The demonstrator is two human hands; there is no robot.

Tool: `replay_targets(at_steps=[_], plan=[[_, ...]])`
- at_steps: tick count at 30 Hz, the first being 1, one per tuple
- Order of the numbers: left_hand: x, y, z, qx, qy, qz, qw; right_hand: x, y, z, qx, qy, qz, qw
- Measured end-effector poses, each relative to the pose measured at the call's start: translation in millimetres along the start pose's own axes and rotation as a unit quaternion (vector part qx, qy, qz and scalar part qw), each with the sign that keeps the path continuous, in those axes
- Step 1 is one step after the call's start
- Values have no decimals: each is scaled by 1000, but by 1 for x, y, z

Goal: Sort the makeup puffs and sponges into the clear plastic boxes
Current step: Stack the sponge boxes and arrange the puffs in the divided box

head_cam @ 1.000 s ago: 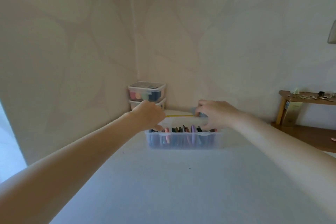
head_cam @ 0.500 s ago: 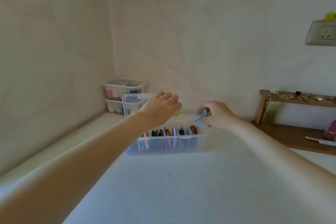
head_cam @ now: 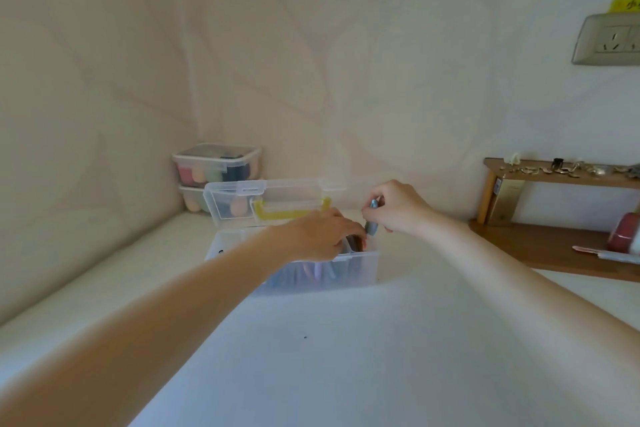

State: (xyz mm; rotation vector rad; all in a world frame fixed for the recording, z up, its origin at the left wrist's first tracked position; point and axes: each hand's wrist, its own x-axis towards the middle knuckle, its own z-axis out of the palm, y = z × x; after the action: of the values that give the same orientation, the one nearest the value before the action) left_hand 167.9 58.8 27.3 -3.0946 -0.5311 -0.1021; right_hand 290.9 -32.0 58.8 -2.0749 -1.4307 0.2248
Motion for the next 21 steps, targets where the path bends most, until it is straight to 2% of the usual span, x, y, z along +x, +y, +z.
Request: replay_targets(at_steps=[4, 8, 15, 21], plan=[[4, 1, -1, 48, -6, 21, 999, 5, -2, 4, 5, -20, 26, 999], [5, 3, 3, 122, 18, 28, 992, 9, -5, 5, 43, 25, 43, 998], [2, 1, 7, 86, 58, 12, 994, 2, -4, 13, 47, 2, 82, 995], [3, 0, 11, 66, 46, -18, 997, -1, 10, 26, 37, 41, 85, 995]])
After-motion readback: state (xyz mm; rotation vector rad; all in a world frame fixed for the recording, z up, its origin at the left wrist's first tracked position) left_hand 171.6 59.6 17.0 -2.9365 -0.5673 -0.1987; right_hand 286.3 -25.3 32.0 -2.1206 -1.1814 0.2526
